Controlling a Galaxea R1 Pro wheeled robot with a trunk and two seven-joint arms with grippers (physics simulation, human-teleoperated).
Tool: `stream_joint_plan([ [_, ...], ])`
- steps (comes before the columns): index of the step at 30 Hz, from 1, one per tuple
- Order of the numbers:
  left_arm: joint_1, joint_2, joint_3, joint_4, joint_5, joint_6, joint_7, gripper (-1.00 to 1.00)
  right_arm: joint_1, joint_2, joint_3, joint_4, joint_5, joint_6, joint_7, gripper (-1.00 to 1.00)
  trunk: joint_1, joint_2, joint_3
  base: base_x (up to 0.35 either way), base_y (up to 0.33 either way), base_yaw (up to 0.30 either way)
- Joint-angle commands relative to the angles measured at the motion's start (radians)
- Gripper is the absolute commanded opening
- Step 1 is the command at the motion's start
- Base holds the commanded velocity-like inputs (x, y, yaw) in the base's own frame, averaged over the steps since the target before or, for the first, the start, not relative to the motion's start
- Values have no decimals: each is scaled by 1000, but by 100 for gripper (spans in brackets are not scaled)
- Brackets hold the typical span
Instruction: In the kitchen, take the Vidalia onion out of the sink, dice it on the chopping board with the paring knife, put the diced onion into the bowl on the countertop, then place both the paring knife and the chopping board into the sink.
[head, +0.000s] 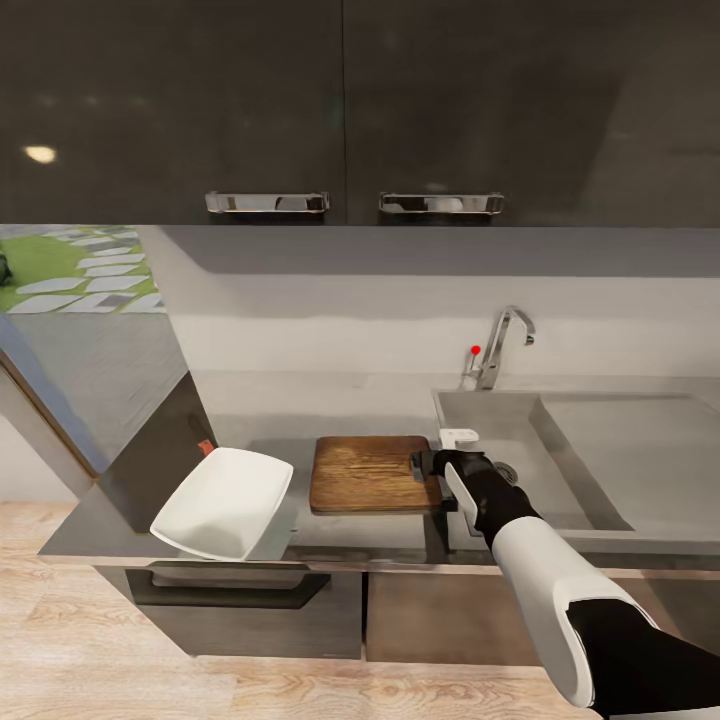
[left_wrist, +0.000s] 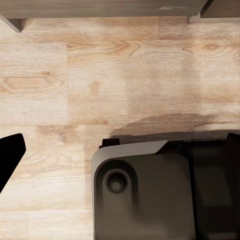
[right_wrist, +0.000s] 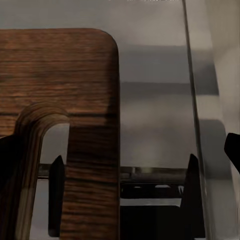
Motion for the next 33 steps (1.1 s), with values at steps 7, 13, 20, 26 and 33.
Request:
stream_joint_plan([
  [7,1,0,-3,-1,0,-2,0,100,-1,0,2,-2,-4,6,-5,100,1,-2,-2,0,0,0],
  [13,1,0,-3,-1,-1,-2,0,100,-1,3,3,-2,-4,6,-6,100,1,-2,-2,0,0,0],
  [20,1,0,-3,-1,-1,-1,0,100,-1,7,4,-3,-7,6,-7,100,1,-2,3,0,0,0],
  [26,0,1,-3,-1,-1,-1,0,100,-1,8,4,-3,-7,6,-7,100,1,-2,12,0,0,0],
  [33,0,1,-3,-1,-1,-2,0,100,-1,7,4,-3,-7,6,-7,100,1,-2,23,0,0,0],
])
